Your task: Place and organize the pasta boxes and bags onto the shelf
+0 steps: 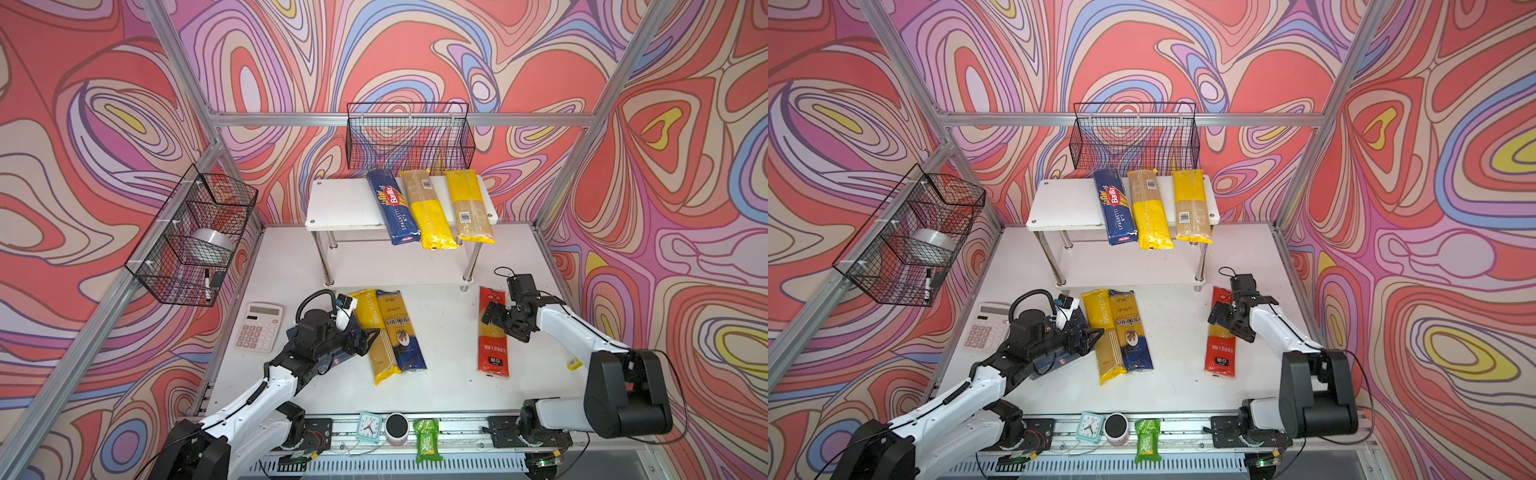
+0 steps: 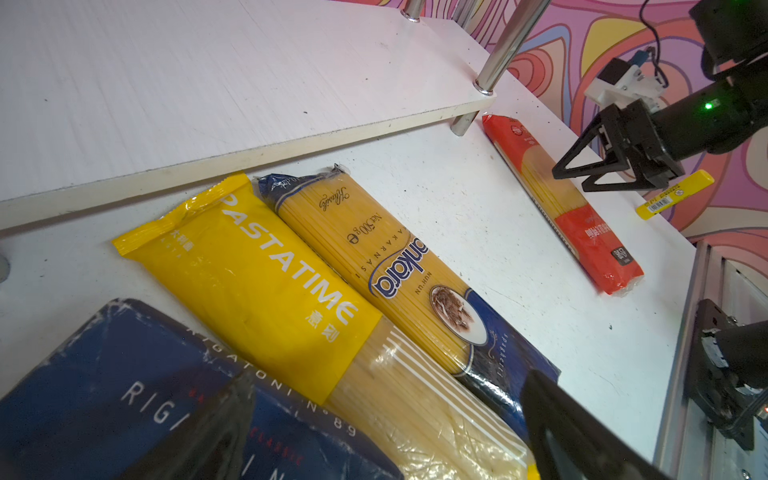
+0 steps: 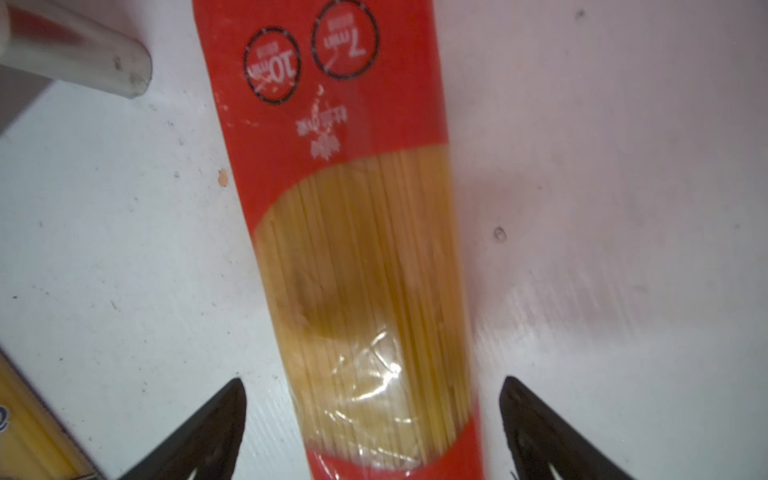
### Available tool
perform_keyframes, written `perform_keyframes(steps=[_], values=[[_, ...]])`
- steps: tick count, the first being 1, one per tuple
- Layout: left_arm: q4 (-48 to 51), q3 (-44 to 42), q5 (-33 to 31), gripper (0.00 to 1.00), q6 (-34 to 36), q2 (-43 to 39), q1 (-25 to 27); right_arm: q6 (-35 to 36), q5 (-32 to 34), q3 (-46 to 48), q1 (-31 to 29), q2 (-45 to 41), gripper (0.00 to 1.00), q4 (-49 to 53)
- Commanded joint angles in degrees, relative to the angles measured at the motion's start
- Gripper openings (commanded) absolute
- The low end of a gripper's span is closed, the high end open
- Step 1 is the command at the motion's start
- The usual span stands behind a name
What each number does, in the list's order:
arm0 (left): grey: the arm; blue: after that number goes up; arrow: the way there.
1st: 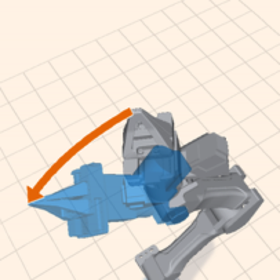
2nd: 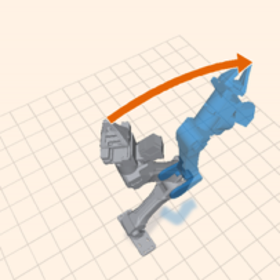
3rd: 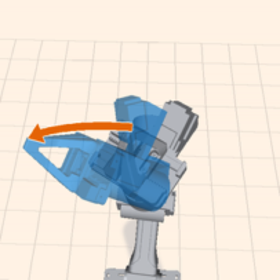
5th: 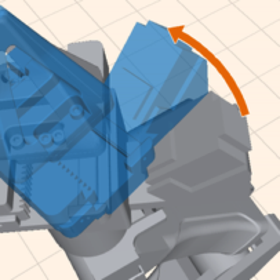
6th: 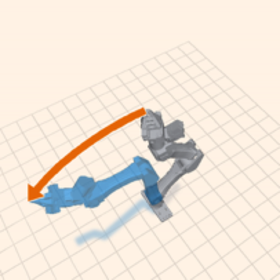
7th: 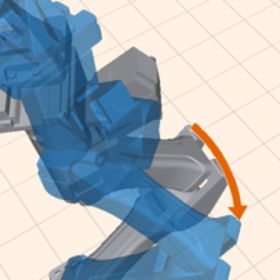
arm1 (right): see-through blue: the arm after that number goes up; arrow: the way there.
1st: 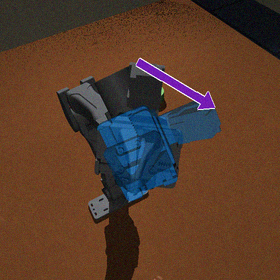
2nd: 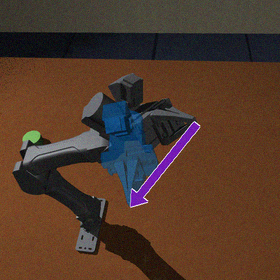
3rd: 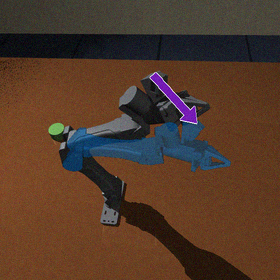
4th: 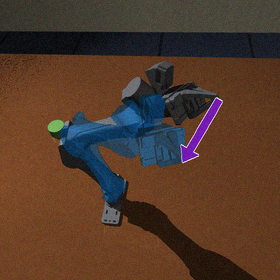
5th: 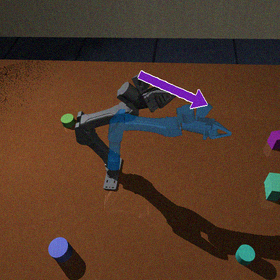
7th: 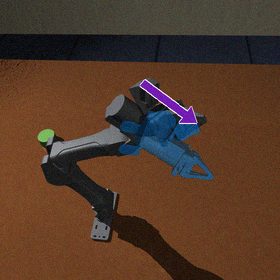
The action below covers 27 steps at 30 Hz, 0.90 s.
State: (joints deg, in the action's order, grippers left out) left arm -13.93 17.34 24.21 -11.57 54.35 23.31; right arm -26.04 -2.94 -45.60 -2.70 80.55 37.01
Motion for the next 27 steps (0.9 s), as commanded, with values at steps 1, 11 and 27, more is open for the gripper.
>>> perform_keyframes(steps=[1,11,27], values=[[-0.68,-0.16,0.56,1.0,0.85,0.3,0.26,2.25,3.76,-2.16,-2.18,2.79,0.98,2.37],[-0.64,-0.36,0.2,1.0,0.89,0.03,0.25,1.15,4.77,0.45,-3.87,3.48,0.98,0.3],[-0.3,-0.19,0.14,1.0,1.09,0.2,0.25,-2.61,4.37,3.76,-4.06,6.57,0.97,-4.02]])
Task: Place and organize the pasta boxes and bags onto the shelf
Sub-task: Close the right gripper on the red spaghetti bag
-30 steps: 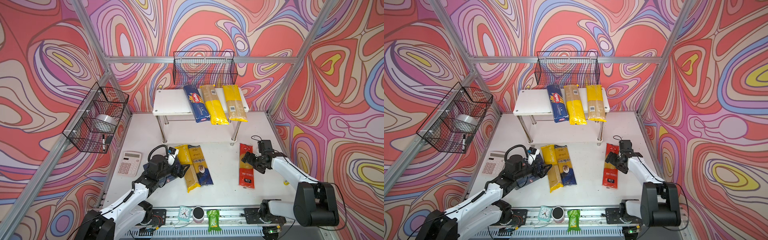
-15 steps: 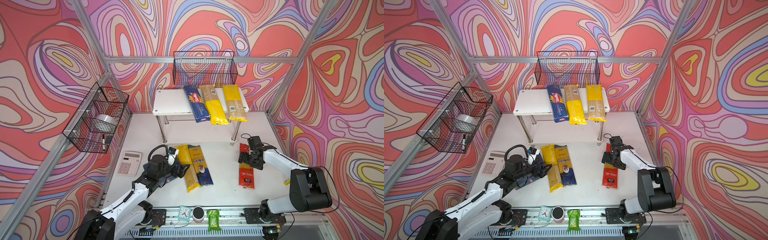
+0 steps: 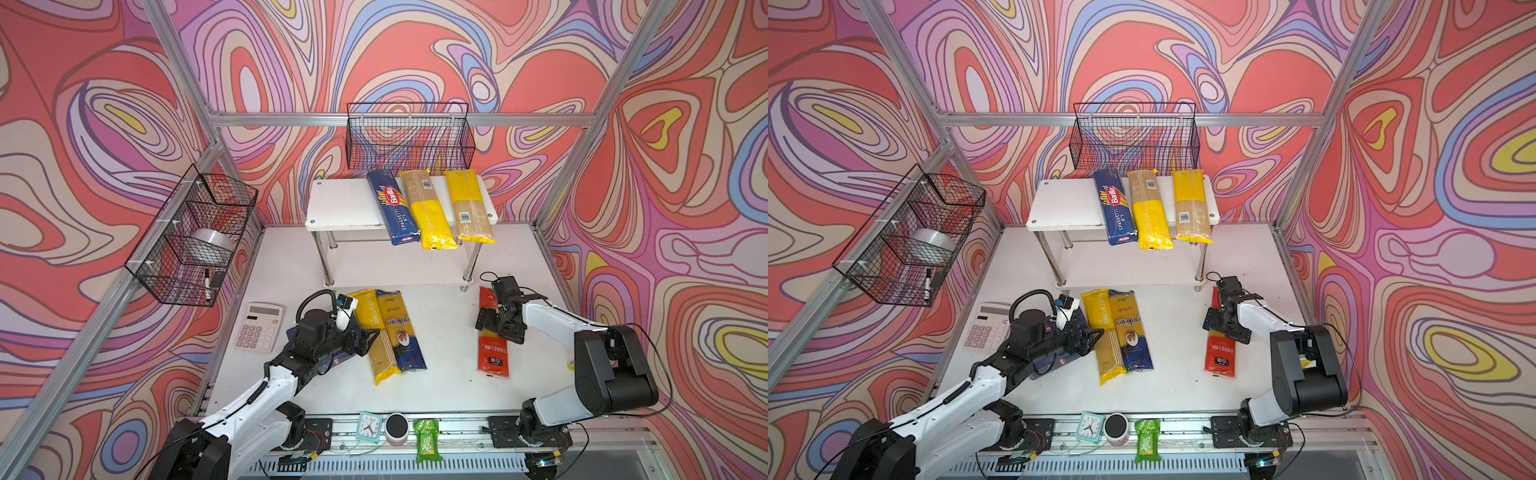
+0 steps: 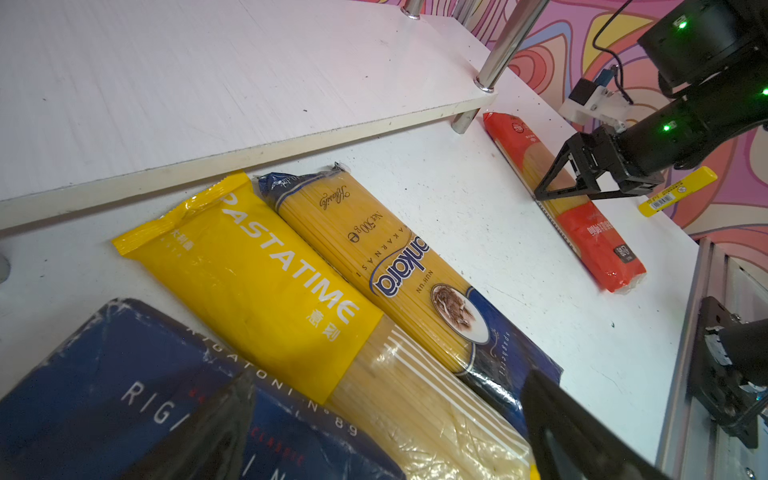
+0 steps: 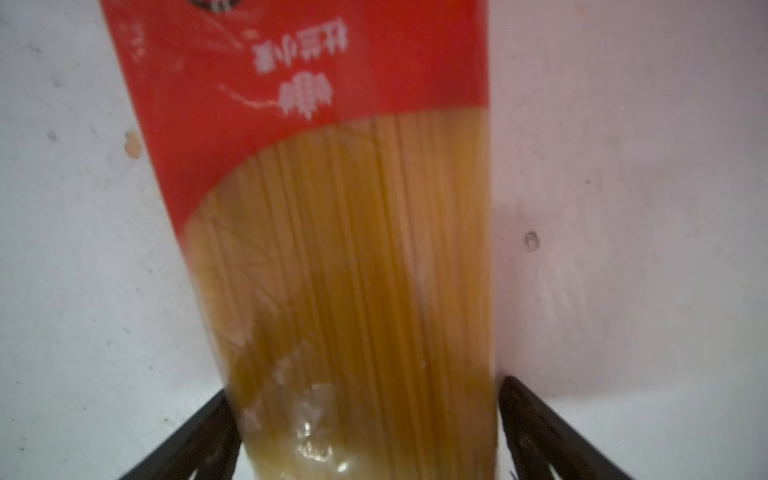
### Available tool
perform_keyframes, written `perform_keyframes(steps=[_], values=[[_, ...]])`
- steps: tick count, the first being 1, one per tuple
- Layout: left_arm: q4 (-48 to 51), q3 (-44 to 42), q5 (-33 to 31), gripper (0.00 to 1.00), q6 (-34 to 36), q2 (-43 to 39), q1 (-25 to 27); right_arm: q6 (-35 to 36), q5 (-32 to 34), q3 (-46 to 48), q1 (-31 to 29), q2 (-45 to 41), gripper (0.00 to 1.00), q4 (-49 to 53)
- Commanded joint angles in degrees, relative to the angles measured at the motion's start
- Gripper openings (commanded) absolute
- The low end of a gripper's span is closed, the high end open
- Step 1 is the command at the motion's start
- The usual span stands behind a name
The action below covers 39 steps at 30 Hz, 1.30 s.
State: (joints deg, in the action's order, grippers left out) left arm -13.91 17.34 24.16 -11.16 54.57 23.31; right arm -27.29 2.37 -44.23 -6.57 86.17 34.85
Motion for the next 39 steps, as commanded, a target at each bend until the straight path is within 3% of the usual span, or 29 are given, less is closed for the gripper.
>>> perform_keyframes(steps=[1,6,15,21,28,39], values=[[-0.33,-0.12,0.22,1.0,0.7,0.01,0.26,-1.36,-1.25,2.69,-0.2,0.89,0.96,-2.17],[-0.24,-0.16,0.18,1.0,0.76,-0.07,0.27,-1.32,-5.57,4.41,-0.16,1.32,0.89,-5.31],[0.67,-0.14,-0.5,1.0,0.95,-1.39,0.26,-1.23,-5.06,4.83,-0.23,0.28,0.73,-5.22],[0.7,-0.39,-0.78,1.0,0.88,-2.1,0.24,-1.35,-5.2,5.77,-0.34,-1.54,0.51,-5.93],[0.64,-0.29,-0.92,1.0,0.82,-1.75,0.3,-1.36,-5.61,6.08,-0.45,-2.69,0.43,-5.97],[0.82,-0.55,-1.53,1.0,1.06,-2.51,0.31,-1.89,-5.03,5.63,-0.44,-12.07,0.22,-3.2]])
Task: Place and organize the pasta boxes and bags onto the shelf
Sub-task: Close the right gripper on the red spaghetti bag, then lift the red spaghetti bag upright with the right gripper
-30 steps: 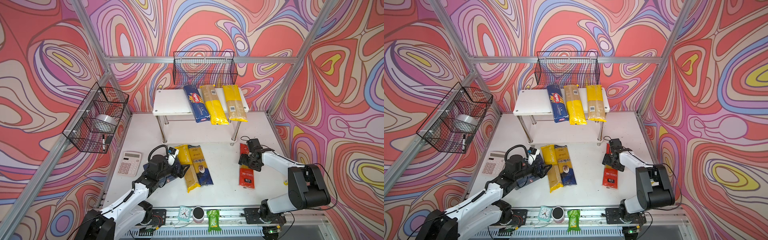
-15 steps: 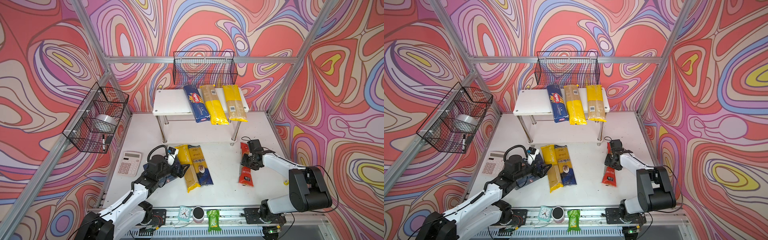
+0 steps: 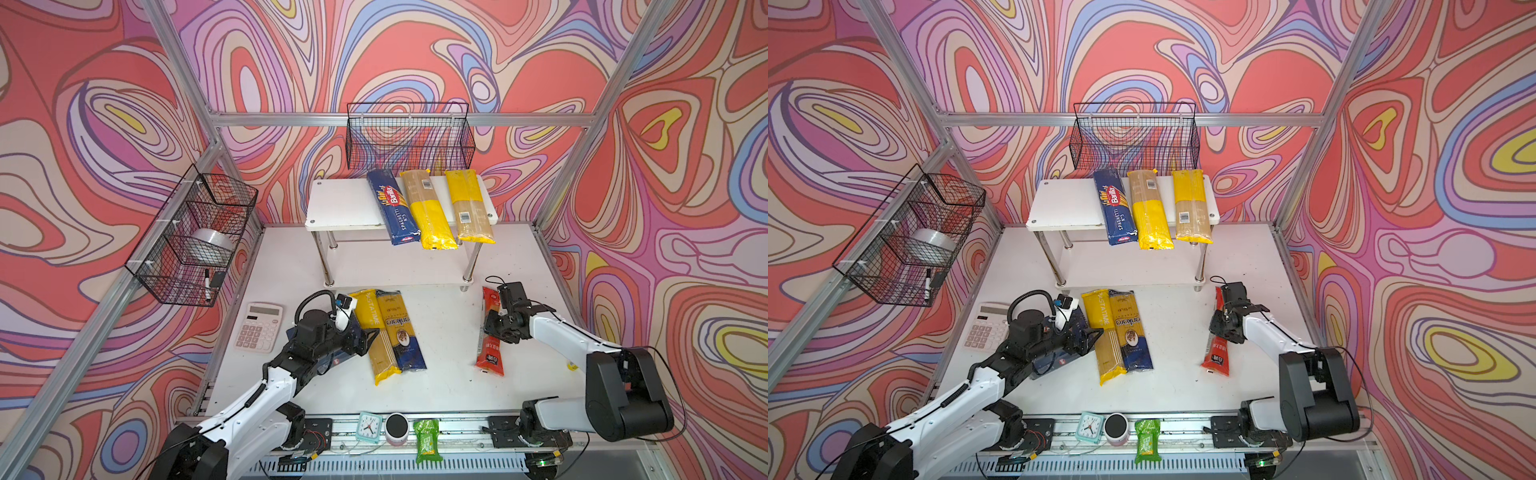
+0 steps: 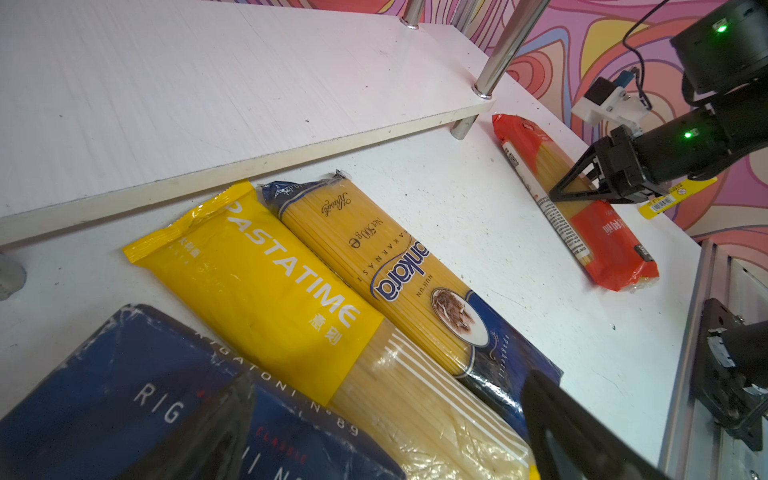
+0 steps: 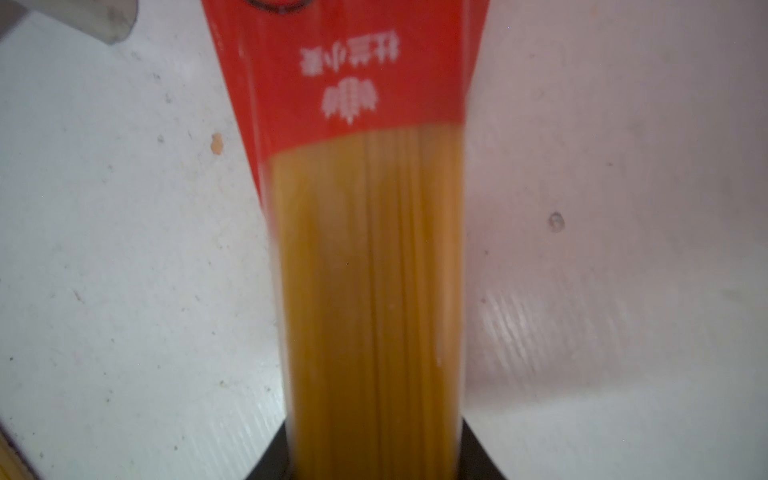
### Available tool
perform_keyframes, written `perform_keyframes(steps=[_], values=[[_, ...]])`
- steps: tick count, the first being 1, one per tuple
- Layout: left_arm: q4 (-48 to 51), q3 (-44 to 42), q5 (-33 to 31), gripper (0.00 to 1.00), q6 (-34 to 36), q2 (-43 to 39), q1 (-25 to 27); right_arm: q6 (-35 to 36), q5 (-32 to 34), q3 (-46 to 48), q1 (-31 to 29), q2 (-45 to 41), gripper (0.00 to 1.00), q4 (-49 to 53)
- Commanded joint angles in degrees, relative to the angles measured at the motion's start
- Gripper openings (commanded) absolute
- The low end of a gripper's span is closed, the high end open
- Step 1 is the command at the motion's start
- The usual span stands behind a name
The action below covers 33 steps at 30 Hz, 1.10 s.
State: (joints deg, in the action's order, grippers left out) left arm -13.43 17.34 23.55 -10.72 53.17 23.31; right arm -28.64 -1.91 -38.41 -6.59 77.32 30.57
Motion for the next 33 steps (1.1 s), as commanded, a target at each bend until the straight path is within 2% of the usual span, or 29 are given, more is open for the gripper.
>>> perform_keyframes(steps=[1,10,15,21,25,28,31,33], values=[[0.14,-0.65,-1.09,1.0,0.61,-1.05,0.3,-0.53,-0.6,-0.3,-0.4,-3.86,0.19,1.47],[0.15,-0.65,-0.95,1.0,0.53,-1.05,0.27,-1.17,-4.18,-0.2,-0.37,-6.67,0.03,0.61],[0.48,-0.73,-1.35,1.0,0.53,-1.7,0.32,-1.52,-7.14,-1.42,-0.39,-7.8,0.02,0.46],[1.93,-0.22,-2.97,1.0,0.32,-3.25,0.29,-3.17,-13.18,-3.53,-1.2,-14.64,0.01,1.76],[5.11,0.79,-7.04,1.0,0.43,-4.69,0.26,-3.79,-13.46,-4.88,-3.1,-19.65,0.0,4.51],[9.28,3.08,-12.76,1.0,0.02,-4.7,-0.02,-4.56,-14.97,-5.62,-4.95,-22.81,0.0,5.77],[13.04,5.37,-12.7,1.0,1.8,-5.46,-0.5,-3.47,-19.63,-6.5,-6.19,-23.64,0.0,6.88],[15.76,6.29,-17.65,1.0,2.37,-6.58,-0.54,-1.9,-19.98,-7.98,-7.52,-23.77,0.0,9.53]])
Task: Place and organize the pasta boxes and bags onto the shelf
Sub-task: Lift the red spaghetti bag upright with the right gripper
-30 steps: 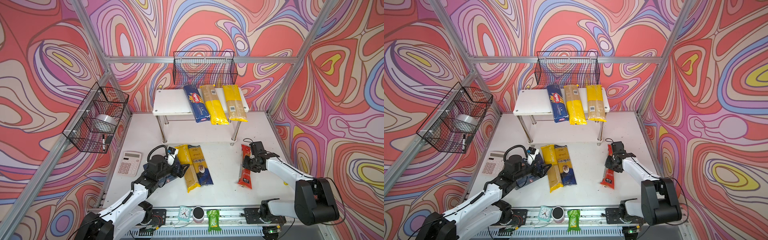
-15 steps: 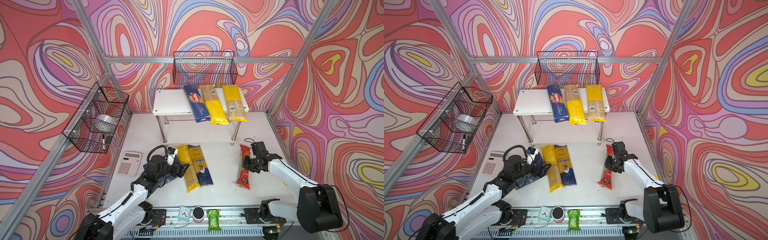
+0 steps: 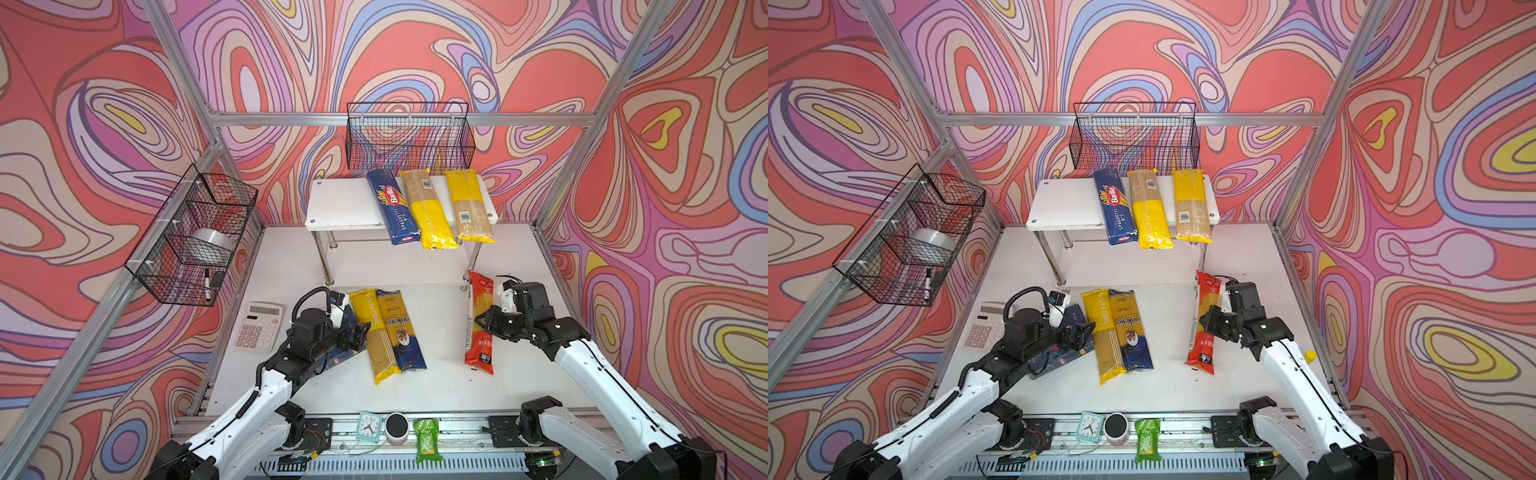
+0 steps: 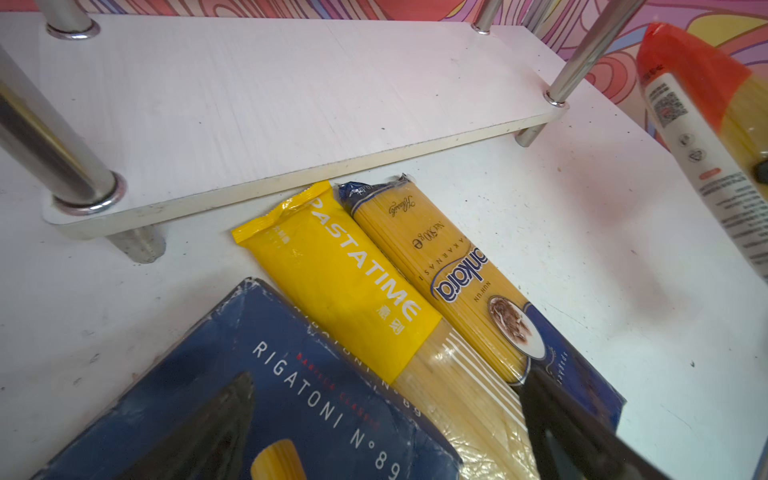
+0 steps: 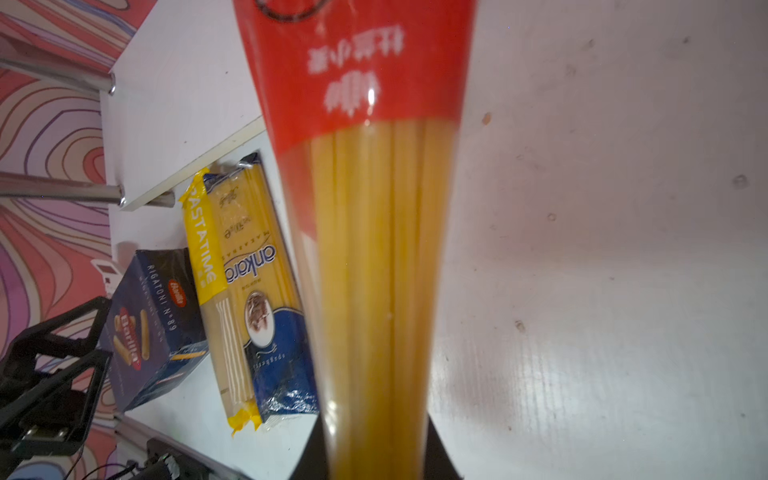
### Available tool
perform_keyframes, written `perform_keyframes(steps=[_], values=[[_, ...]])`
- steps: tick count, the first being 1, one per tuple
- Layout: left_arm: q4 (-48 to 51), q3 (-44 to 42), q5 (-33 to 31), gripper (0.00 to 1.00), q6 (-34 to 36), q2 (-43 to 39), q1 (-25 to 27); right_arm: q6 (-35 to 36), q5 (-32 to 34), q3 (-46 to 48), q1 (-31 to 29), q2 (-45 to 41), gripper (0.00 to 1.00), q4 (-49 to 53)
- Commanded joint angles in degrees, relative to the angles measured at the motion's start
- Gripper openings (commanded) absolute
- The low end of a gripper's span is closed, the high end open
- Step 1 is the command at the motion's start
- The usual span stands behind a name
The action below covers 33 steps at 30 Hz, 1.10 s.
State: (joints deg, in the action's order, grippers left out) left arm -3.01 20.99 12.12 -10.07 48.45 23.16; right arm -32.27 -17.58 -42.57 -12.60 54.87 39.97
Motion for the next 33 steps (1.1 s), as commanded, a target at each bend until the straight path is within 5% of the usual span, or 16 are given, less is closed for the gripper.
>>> perform_keyframes(steps=[1,5,17,28,33], values=[[5.13,2.13,-8.06,1.0,1.64,-2.54,-0.51,2.34,-4.22,-4.32,-2.15,-1.64,0.0,0.99],[5.83,0.4,-15.86,1.0,1.5,-6.9,-1.26,2.39,-4.84,-6.01,-4.52,-3.63,0.0,2.14],[5.29,-1.55,-9.39,1.0,2.68,-11.03,-3.07,3.98,-7.07,-15.37,-15.61,0.65,0.0,2.33],[5.15,0.11,-5.99,1.0,3.89,-7.14,-3.11,6.51,2.04,-29.87,-33.59,12.11,0.01,4.17],[5.44,-1.37,-8.05,1.0,3.2,-10.75,-3.08,6.66,3.54,-35.35,-36.69,15.08,0.01,3.53]])
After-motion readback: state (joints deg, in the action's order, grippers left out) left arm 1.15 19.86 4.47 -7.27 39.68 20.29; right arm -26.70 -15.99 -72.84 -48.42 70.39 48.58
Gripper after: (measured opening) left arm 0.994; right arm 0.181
